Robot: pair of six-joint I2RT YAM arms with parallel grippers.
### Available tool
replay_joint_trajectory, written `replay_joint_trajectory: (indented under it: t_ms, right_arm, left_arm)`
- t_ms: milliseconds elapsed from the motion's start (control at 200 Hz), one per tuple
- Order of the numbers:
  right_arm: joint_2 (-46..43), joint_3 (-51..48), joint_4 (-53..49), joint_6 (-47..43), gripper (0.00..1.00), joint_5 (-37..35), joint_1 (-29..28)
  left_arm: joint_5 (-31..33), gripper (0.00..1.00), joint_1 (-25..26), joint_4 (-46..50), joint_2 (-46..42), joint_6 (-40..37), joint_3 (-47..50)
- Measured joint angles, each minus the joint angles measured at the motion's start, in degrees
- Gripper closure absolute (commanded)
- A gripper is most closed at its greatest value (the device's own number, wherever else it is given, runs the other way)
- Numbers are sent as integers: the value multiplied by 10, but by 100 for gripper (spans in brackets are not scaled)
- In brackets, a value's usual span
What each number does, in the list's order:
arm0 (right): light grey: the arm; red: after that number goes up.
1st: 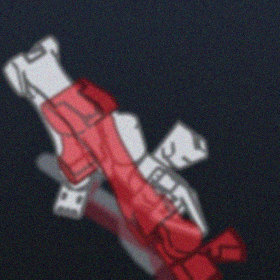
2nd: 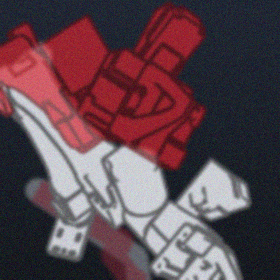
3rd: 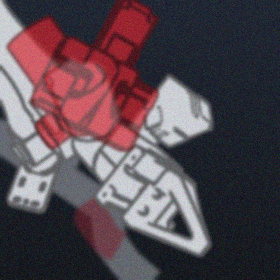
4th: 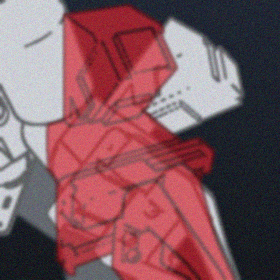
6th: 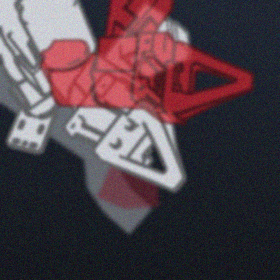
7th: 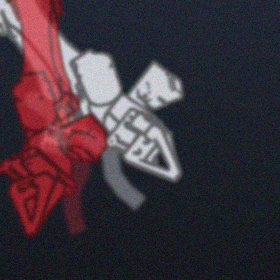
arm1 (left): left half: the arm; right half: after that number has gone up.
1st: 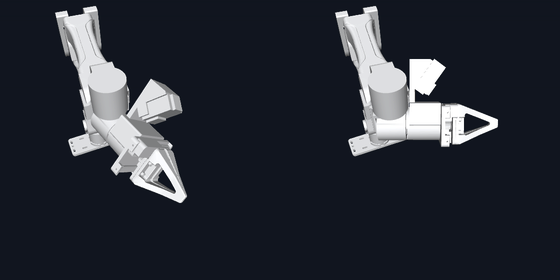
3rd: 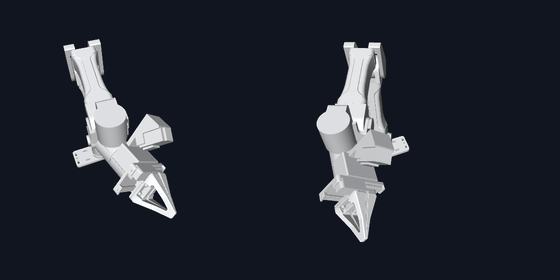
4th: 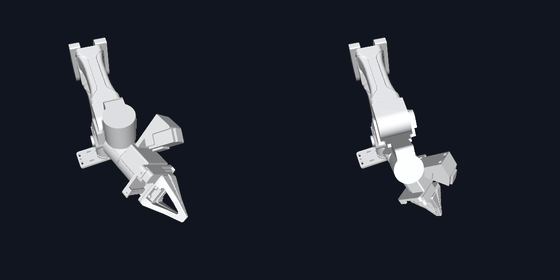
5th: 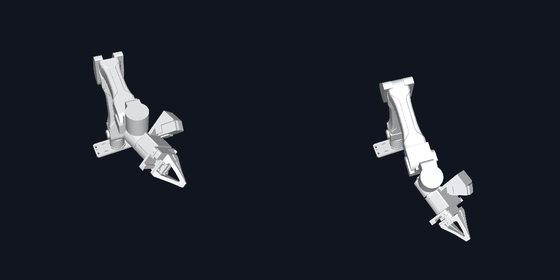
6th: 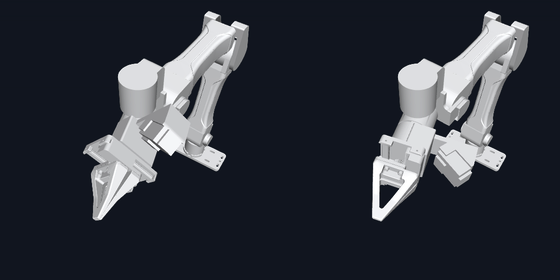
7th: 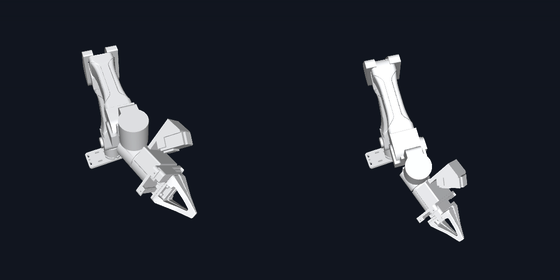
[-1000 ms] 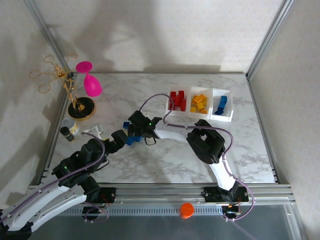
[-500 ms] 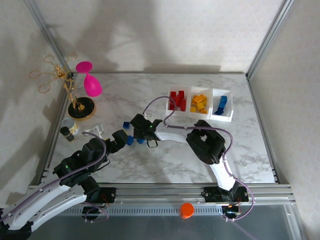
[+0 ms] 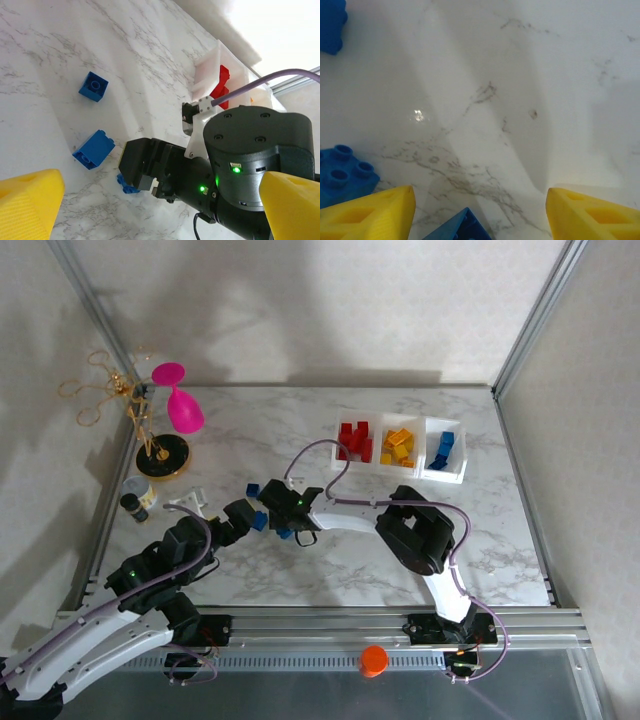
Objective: Sort the legos into containers by color
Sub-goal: Move the lego to the center of the table.
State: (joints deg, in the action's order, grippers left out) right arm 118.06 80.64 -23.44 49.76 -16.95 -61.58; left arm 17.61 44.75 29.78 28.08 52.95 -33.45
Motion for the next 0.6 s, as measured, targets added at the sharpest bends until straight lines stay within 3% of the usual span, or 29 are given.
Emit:
replay_joint_trajectory:
  t_ms: [355,511,596]
  right_arm:
    - [-36,-49,-19,9,20,6,-25]
    - [-40,-55,-26,11,29,4,-32]
    - [-50,-70,-25,14,39,2,-34]
  left_arm:
    - [0,0,0,1,-5,3,0]
    - [0,1,0,1,-4,3,0]
    - [0,0,0,1,-2,3,0]
